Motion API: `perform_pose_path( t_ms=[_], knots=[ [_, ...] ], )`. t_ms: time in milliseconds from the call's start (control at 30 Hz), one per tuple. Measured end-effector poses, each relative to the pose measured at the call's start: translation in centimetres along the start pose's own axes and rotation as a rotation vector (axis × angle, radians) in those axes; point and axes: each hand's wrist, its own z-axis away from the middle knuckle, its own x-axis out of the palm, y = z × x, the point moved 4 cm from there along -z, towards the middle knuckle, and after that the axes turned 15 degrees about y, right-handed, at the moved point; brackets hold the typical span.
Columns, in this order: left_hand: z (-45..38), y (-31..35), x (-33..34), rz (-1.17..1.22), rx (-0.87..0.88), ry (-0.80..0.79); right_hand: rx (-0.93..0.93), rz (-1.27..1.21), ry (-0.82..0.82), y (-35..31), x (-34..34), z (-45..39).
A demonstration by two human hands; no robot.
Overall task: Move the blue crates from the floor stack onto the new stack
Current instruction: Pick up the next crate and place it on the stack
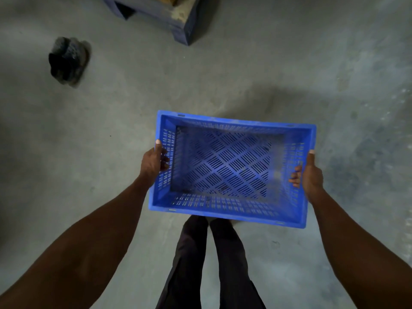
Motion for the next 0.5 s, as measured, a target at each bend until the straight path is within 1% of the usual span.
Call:
perform_pose_path(
  t_ms=[67,100,233,300,433,500],
  knots=[
    [-0.3,-0.2,-0.2,0.02,-0.111,-0.041,0.035,-0.035,-0.059,0.2,0.0,0.2],
    [-0.3,-0.3,-0.3,0.021,-0.115,-0.046,0.042,-0.051,-0.092,0.3,-0.1,0.3],
    [0.7,0.6,-0.9,-0.107,0.009,0.026,0.047,-0.12,-0.167,-0.1,-1.3,1.5],
    [1.6,1.4,-1.8,-0.123,0.024,0.038,0.027,-0.131,-0.202,-0.8,-2.5,2.5],
    [4.8,4.1,-5.5,-0.084,0.029,-0.083,-0.016,-0.198,-0.353,-3.1,-7.2,6.0],
    [7.1,6.1,-7.8,-0.049,0.018,-0.147,-0.04,-0.262,-0.395,-4.4,-10.1,8.4]
  ],
)
